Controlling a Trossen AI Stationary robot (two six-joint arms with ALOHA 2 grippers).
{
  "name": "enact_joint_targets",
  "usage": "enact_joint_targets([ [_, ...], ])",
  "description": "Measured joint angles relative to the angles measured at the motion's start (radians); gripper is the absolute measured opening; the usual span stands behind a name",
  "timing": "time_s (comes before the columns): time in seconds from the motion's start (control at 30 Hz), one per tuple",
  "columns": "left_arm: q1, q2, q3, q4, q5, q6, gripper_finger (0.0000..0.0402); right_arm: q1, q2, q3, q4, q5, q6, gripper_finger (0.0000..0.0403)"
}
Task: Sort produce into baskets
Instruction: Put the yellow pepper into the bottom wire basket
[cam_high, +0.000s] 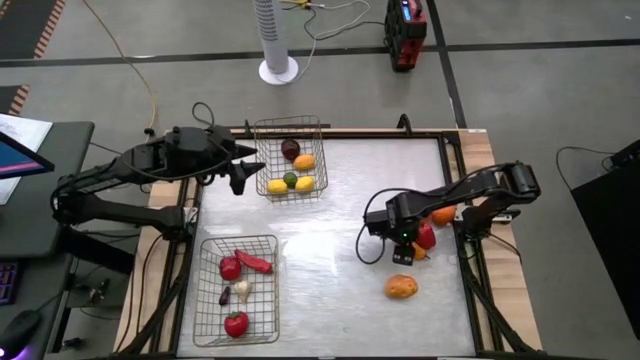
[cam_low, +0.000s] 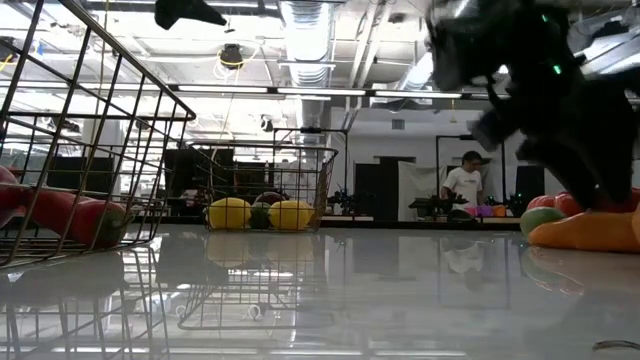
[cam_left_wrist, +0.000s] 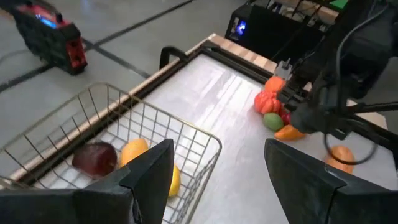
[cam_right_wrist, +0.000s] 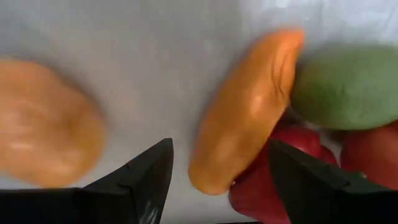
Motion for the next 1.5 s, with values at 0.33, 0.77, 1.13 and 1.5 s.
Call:
enact_joint_targets([
  [0.33,0.000,-0.005,0.000,0.017,-0.004,-0.096,0.0238,-0.008,0.000,-0.144,0.157,0.001,-0.054,0.0285],
  [0.77,0.000,-0.013,0.000,0.021,0.025,-0.134,0.0238,-0.026,0.001,-0.094,0.233,0.025,-0.104,0.0171],
  [1.13,0.000,-0.048,0.000,0.170,0.013,-0.048,0.0238,-0.045,0.001,0.176,0.581,-0.051,-0.018,0.0167],
  [1.5,0.000,-0.047,0.000,0.289,-0.048,0.028,0.0238,-0.049,0.002,0.355,1.146,0.101,-0.016,0.0154],
])
